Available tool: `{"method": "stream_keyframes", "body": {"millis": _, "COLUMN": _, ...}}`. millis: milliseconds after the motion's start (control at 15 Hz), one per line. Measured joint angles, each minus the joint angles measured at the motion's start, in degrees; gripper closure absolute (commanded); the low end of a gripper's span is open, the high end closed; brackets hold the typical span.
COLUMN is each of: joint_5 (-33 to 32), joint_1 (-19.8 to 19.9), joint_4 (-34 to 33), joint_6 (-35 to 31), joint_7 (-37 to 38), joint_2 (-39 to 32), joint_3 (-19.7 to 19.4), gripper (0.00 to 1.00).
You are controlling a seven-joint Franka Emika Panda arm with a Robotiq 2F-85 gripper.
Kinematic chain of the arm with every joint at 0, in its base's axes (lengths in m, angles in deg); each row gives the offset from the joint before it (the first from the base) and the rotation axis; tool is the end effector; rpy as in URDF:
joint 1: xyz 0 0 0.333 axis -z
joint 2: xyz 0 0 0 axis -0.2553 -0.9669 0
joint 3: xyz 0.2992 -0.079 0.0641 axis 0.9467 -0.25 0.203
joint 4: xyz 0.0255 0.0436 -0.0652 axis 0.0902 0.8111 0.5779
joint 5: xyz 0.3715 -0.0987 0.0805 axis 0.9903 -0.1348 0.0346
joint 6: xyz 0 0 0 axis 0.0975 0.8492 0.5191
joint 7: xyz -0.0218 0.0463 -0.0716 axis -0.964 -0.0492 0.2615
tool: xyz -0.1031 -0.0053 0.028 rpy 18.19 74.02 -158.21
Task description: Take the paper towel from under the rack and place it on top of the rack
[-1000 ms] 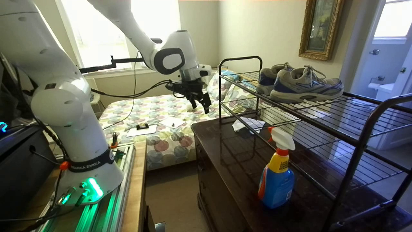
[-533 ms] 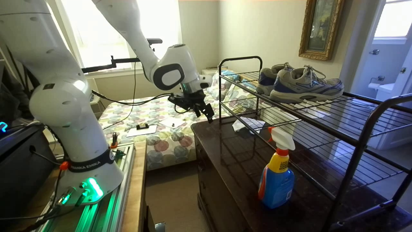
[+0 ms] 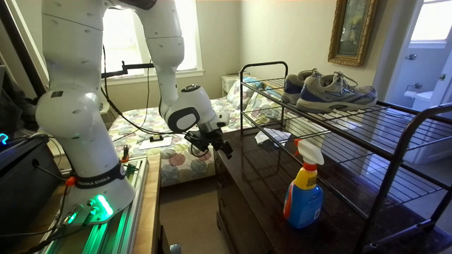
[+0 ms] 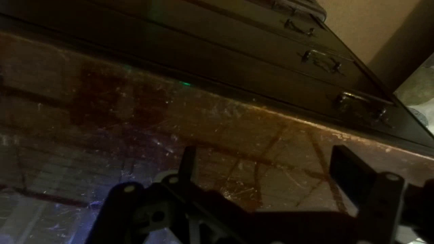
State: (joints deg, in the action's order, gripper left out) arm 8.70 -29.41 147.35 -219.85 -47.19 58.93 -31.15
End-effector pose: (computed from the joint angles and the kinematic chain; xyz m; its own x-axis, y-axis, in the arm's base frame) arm 0.3734 0.1264 0.1538 0.8515 0.3835 0.3577 0.4003 -0.9159 0.0290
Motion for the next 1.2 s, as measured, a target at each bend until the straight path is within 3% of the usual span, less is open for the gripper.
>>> {"method": "stream_keyframes", "body": {"millis": 400, "joint_5": -0.10, "joint_1": 0.15, "joint_4": -0.76, "joint_6": -0.64, "joint_7": 0.02, "joint_2": 0.40, "joint_3": -0.46, "gripper": 0.00}}
{"method": "stream_keyframes", "body": {"millis": 800, "joint_5": 0.09, "joint_1": -3.08, "joint_4": -3.14, "joint_6": -22.30, "joint_7": 0.02, "joint_2": -8.41, "joint_3": -0.57, "gripper": 0.00}}
{"method": "stream_keyframes", "body": {"millis": 1200, "joint_5": 0.05, "joint_1": -6.32, "joint_4": -7.35, "joint_6": -34.72, "joint_7": -0.12, "joint_2": -19.47, "joint_3": 1.59, "gripper": 0.00}}
